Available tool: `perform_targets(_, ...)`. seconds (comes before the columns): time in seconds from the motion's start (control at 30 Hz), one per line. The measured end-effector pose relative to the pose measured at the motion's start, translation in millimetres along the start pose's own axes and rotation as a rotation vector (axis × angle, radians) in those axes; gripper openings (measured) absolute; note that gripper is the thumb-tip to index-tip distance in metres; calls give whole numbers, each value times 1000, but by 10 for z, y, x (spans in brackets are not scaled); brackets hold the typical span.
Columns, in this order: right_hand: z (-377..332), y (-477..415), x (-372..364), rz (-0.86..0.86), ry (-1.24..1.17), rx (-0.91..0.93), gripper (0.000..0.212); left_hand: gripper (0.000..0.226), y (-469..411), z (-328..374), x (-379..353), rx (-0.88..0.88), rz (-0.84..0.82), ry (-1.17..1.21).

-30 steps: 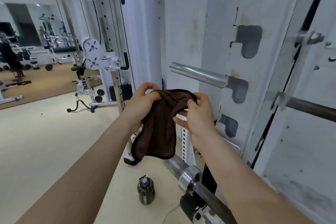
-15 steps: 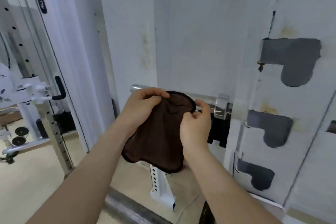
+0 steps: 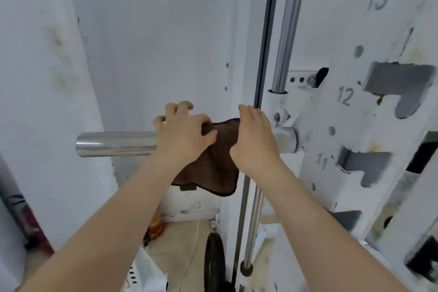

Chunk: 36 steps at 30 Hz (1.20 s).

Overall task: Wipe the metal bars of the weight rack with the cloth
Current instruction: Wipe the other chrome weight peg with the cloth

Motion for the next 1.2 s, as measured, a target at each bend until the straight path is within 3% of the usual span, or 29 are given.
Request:
perform_targets(0.07,103,-11,-120,-117,247,45,68,34,66,259,102,-274,189,5)
perform_targets(0.13,181,-31,-138,-178,381,28,58,56,208,545,-122,-535,8,77)
perform_targets(0.17,179,-48,-125,-193,409,26,51,70,254,609,-300,-575,-103,27)
perform_targets(0.2,176,-68,-118,-208,421,31,46,76,262,635,-454,-573,-154,-53)
perform_targets(0.23,178,-90,-122,-223,430,40,43,68,217,665,-537,-556,-122,-122)
perform_targets(0.3,191,-117,-140,-244,448,56,44,29,101,727,-563,-490,-8,-189)
perform_targets(0.33,203,-125,-152,-238,455,63,46,21,54,749,-550,-446,12,-197)
perform_targets(0.47,203,-169,-149,-187,474,103,45,27,-6,802,-574,-421,-4,-182)
perform_targets(0.57,198,-181,-109,-162,469,96,39,33,-83,733,-620,-434,-229,-107)
perform_targets(0.63,202,-162,-91,-144,450,87,34,34,-133,635,-637,-334,-476,76)
perform_targets(0.7,213,-132,-103,-101,424,86,35,30,-135,559,-585,-273,-567,198)
perform_targets(0.73,225,-121,-122,-77,407,84,39,27,-116,549,-525,-289,-521,197)
perform_targets(0.8,267,-102,-167,-36,358,74,49,24,-29,559,-353,-351,-229,159)
perform_targets(0.9,361,44,-189,75,82,-75,70,37,273,537,-119,-278,145,330)
perform_targets(1.0,487,454,-21,421,-475,-420,55,21,94,357,-144,116,103,434)
perform_targets(1.07,570,734,-91,466,-779,-742,40,28,-67,476,-189,225,26,674)
perform_targets(1.13,550,885,-364,302,-1120,-1081,38,42,-93,877,-296,-56,-129,607)
perform_targets(1.2,514,925,-499,231,-1328,-1246,41,57,73,1134,-566,-352,-182,167)
Point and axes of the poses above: each hand's wrist, its own y-axis away from the middle knuckle, its own x-axis out of the back of the hand, z = x × y, the point moved 8 cm from there along -y, towards the middle knuckle, and after that the axes turned 15 degrees about z, right-handed, at the moved point
